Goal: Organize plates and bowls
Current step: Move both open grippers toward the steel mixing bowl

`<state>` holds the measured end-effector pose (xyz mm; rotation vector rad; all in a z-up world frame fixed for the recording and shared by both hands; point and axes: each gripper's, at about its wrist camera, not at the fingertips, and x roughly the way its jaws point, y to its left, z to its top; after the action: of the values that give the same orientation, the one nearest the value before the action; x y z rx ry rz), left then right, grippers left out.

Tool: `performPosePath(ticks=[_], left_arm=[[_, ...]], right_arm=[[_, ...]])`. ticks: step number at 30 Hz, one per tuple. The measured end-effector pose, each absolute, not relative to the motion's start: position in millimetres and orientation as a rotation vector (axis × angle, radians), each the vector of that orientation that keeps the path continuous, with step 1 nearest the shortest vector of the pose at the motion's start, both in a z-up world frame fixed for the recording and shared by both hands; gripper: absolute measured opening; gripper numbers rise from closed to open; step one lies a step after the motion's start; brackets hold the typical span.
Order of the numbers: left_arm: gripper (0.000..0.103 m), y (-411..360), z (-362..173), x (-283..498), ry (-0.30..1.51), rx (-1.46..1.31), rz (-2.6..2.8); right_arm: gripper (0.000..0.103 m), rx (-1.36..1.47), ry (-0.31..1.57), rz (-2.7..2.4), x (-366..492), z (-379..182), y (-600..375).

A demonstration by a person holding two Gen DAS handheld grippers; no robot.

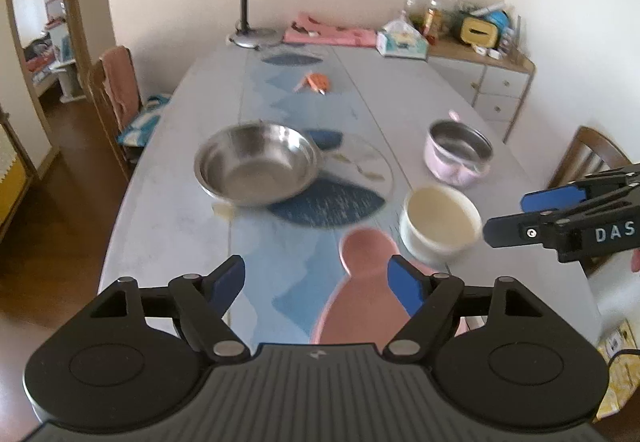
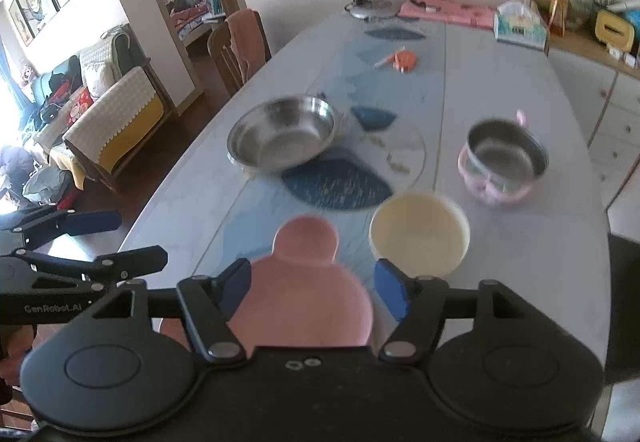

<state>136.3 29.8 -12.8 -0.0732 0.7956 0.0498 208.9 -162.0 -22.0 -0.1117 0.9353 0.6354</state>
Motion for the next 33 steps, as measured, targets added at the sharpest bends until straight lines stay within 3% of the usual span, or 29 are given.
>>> performPosePath(ticks=[7, 15, 33], left_arm=[[0.079, 48.6, -8.7, 185.5, 0.783, -0.096, 0.136], [0.079, 84.7, -21.6, 249.4, 0.817, -0.129, 0.272], [0.079, 160.5, -100.7, 373.4, 0.990, -0.242, 0.364]], right_arm=[[0.085, -0.138, 0.909, 0.643, 264.7, -12.6, -142.3], [0.091, -0.170, 0.919, 0.655, 336.1, -24.1, -108.4], [0.086, -0.228, 1.101, 0.638, 444.4, -124.1, -24.1]])
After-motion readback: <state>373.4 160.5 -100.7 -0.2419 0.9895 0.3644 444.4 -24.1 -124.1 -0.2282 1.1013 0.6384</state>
